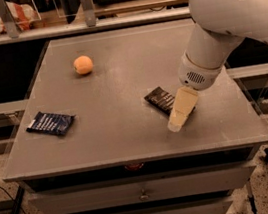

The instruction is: Move rxbar chocolate near rxbar blueberry

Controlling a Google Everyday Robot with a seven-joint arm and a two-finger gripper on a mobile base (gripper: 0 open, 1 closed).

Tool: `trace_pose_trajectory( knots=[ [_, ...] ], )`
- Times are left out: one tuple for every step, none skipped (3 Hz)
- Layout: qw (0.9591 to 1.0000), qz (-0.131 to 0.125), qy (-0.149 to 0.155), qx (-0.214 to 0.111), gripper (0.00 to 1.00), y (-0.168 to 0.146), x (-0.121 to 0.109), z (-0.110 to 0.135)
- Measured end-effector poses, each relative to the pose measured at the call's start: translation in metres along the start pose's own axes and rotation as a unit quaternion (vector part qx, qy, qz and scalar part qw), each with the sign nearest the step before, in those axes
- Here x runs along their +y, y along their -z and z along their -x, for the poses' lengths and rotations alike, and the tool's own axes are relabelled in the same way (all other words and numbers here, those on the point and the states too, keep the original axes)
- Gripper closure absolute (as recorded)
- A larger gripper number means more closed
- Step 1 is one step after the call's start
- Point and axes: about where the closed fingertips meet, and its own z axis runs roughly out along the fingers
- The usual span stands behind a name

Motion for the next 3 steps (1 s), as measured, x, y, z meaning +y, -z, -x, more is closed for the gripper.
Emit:
trace_pose_trajectory(
  knots=[
    [1.0, -0.004, -0.002, -0.004, 0.18, -0.0095, 0.0004, 0.0087],
    [0.9998, -0.018, -0.003, 0.0, 0.41, -0.0149, 0.001, 0.0148],
    [0.9998, -0.018, -0.003, 0.0, 0.65, -0.0083, 0.0009, 0.0166]
  ],
)
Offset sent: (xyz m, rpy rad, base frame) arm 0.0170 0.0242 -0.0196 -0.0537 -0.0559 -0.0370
